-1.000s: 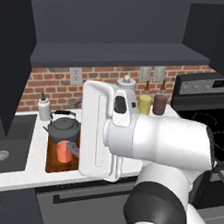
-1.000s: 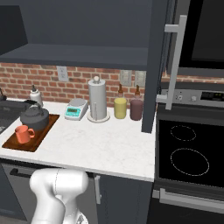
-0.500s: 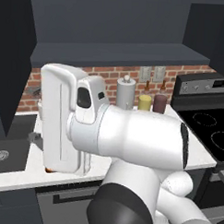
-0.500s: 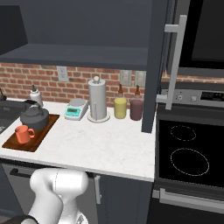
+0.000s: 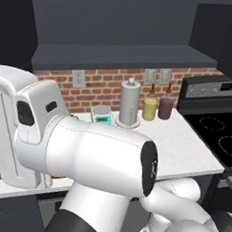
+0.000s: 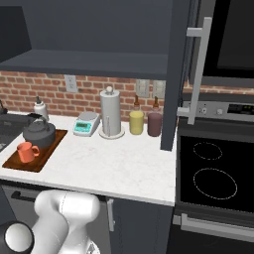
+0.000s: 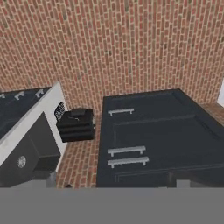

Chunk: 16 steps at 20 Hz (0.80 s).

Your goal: Pick the kettle from the counter and place it on the tray. Then pick the mug from the cabinet and place it on the tray. Then close the cabinet doors.

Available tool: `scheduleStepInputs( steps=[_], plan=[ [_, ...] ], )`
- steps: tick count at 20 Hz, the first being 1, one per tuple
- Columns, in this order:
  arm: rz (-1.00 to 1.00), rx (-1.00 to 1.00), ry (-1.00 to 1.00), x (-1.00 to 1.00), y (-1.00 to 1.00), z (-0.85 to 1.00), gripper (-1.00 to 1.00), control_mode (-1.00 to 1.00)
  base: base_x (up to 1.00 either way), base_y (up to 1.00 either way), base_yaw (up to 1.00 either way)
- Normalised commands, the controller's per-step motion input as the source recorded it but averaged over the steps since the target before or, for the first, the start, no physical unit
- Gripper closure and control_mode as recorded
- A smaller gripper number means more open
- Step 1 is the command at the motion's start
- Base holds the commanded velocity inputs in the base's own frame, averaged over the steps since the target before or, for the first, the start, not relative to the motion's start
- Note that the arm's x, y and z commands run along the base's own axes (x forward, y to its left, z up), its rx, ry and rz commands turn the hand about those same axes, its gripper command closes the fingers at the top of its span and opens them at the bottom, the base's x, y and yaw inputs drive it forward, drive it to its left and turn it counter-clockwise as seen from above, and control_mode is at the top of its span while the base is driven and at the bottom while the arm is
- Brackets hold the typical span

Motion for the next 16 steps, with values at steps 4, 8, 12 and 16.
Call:
scheduleStepInputs(
  steps=[4, 8, 12, 16],
  plan=[
    [0.00, -0.02, -0.01, 0.00, 0.48, 0.00, -1.00, -1.00, 0.00, 0.00, 0.00],
    [-0.02, 0.00, 0.00, 0.06, 0.42, 0.00, -1.00, -1.00, 0.00, 0.00, 0.00],
    [-0.07, -0.03, 0.00, 0.19, 0.42, -0.01, -1.00, -1.00, 0.00, 0.00, 0.00],
    [-0.11, -0.04, 0.00, 0.31, 0.39, -0.06, -1.00, -1.00, 0.00, 0.00, 0.00]
  ],
)
